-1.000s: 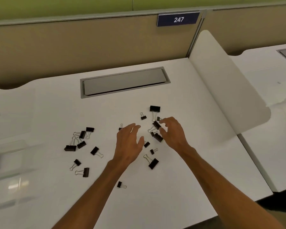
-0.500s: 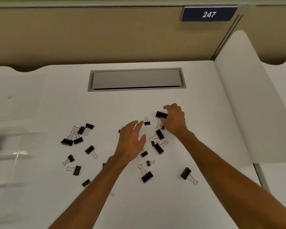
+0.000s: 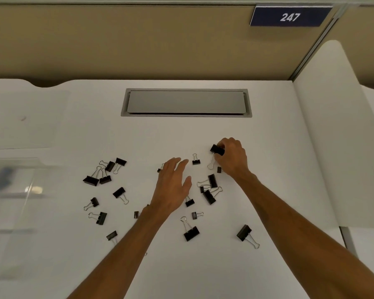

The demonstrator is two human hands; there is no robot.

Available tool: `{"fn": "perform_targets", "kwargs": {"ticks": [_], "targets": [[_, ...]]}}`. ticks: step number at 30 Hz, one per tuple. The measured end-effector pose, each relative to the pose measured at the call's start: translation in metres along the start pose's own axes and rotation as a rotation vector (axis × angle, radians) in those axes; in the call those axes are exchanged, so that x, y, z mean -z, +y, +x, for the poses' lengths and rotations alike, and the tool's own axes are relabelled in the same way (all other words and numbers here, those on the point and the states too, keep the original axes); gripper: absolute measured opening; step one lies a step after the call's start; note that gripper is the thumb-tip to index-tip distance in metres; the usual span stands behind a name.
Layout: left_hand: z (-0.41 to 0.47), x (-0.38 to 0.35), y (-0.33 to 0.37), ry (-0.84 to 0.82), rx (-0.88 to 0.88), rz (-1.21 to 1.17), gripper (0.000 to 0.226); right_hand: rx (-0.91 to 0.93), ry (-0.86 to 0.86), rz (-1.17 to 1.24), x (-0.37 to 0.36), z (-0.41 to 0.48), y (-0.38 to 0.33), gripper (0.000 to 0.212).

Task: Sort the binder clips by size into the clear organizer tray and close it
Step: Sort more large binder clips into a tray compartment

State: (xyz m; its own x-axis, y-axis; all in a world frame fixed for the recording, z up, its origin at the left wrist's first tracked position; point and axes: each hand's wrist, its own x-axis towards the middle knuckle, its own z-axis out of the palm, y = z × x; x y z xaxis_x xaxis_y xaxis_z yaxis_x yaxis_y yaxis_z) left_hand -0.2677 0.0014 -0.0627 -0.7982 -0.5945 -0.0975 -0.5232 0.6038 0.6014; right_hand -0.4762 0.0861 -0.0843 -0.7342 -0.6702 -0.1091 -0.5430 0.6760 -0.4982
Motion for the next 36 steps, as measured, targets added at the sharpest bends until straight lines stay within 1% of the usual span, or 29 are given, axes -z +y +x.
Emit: {"fn": "perform_targets", "kwargs": {"ticks": [2, 4, 6, 9, 12, 16, 21, 26, 30, 33, 36], "targets": [[-0.002, 0.003, 0.002, 0.011, -0.006, -0.001, 0.051, -0.073, 0.019, 0.134, 0.006, -0.003, -0.001, 0.024], [-0.004, 0.007, 0.005, 0.02, -0.01, -0.003, 0.051, -0.155, 0.024, 0.321, 0.014, -0.009, -0.004, 0.027], [-0.006, 0.012, 0.007, 0.027, -0.007, -0.008, 0.051, -0.199, 0.012, 0.464, 0.023, -0.018, -0.008, 0.033], [-0.013, 0.021, 0.01, 0.051, 0.0, -0.02, 0.051, -0.18, -0.055, 0.607, 0.033, -0.038, -0.013, 0.039], [-0.027, 0.027, 0.01, 0.093, 0.007, -0.023, 0.051, -0.146, -0.106, 0.727, 0.038, -0.061, -0.021, 0.03], [-0.051, 0.036, 0.004, 0.136, 0.04, -0.024, 0.052, -0.147, -0.146, 0.802, 0.033, -0.087, -0.037, 0.026], [-0.088, 0.052, -0.015, 0.205, 0.087, -0.039, 0.052, -0.099, -0.253, 0.852, 0.02, -0.109, -0.066, 0.033], [-0.123, 0.074, -0.041, 0.266, 0.154, -0.041, 0.052, -0.07, -0.374, 0.881, 0.004, -0.128, -0.106, 0.044], [-0.15, 0.099, -0.07, 0.336, 0.18, -0.064, 0.05, -0.039, -0.427, 0.906, -0.013, -0.145, -0.144, 0.034], [-0.171, 0.12, -0.097, 0.414, 0.185, -0.048, 0.048, -0.012, -0.417, 0.869, -0.028, -0.164, -0.178, 0.027], [-0.193, 0.142, -0.131, 0.444, 0.18, -0.036, 0.046, -0.005, -0.418, 0.915, -0.048, -0.185, -0.213, 0.024]]}}
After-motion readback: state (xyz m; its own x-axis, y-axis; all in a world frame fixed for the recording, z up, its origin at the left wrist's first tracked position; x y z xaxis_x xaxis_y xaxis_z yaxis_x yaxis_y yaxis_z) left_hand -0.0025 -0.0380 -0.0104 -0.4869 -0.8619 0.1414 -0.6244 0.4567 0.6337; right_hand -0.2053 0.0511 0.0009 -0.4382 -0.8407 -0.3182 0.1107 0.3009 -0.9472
